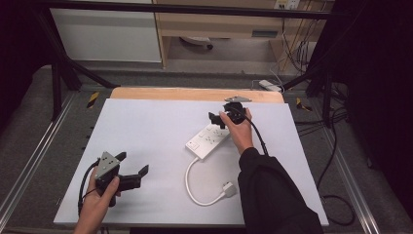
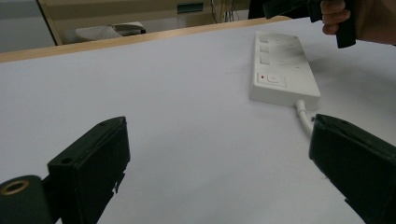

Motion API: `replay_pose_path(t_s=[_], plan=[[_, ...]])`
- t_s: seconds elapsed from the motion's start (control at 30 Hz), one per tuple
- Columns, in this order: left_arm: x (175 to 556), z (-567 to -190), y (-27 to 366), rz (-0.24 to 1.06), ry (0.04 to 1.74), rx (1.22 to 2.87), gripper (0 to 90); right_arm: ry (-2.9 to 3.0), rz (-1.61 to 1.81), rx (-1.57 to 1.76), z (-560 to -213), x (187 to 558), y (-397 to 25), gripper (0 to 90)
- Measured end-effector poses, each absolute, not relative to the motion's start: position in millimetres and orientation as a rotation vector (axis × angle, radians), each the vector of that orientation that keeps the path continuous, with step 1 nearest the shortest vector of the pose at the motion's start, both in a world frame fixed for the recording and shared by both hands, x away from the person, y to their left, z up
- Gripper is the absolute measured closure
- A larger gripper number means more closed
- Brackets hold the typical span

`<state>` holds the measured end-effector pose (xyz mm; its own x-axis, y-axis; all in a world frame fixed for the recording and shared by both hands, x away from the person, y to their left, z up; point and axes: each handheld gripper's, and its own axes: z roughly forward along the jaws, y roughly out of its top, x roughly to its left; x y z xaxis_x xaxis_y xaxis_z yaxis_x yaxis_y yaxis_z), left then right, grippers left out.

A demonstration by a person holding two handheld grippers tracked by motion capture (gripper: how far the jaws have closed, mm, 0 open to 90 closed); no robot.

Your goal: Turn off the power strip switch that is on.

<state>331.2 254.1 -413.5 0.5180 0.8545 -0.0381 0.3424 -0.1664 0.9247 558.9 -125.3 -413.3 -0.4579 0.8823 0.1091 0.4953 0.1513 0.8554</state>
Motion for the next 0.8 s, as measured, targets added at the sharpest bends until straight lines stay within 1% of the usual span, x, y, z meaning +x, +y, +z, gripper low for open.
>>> replay_pose_path(t_s=[0.8], plan=[[330.8,-413.8,253.9,0.630,1.011,1.744,5.0,1.987,1.281,1.208,-384.1,542.0,-130.5,9.3]])
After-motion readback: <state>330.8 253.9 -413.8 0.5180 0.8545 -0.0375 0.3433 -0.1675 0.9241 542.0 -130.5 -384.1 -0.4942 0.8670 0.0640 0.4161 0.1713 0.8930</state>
